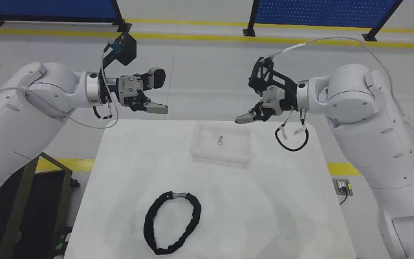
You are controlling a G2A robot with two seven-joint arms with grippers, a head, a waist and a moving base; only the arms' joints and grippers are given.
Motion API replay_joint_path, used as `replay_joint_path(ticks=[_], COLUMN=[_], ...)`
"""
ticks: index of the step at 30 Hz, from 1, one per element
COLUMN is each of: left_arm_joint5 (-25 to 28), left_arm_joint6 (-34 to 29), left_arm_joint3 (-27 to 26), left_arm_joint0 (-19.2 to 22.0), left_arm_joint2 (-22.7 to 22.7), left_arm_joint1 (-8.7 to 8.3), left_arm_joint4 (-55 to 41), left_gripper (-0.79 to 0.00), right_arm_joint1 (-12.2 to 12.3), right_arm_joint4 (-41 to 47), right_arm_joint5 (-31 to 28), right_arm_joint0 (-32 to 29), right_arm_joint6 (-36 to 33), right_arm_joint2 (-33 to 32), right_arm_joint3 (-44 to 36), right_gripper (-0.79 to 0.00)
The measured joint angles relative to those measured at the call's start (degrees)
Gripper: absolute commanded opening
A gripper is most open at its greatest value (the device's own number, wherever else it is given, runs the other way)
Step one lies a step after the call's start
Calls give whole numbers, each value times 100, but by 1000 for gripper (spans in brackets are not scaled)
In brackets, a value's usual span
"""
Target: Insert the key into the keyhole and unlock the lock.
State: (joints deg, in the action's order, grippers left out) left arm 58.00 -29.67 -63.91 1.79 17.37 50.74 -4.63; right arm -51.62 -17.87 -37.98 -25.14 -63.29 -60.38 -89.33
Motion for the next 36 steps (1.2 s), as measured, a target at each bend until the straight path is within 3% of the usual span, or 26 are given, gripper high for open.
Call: replay_joint_path(ticks=[17, 36], left_arm_joint5=[0, 0], left_arm_joint6=[0, 0], left_arm_joint3=[0, 0], left_arm_joint0=[0, 0], left_arm_joint2=[0, 0], left_arm_joint1=[0, 0], left_arm_joint4=[0, 0], left_gripper=[0, 0], right_arm_joint1=[0, -132], right_arm_joint4=[-9, -317], right_arm_joint5=[19, 872], right_arm_joint0=[-20, -127], right_arm_joint6=[26, 548], right_arm_joint2=[1, 600], right_arm_joint3=[-7, 471], right_gripper=[0, 0])
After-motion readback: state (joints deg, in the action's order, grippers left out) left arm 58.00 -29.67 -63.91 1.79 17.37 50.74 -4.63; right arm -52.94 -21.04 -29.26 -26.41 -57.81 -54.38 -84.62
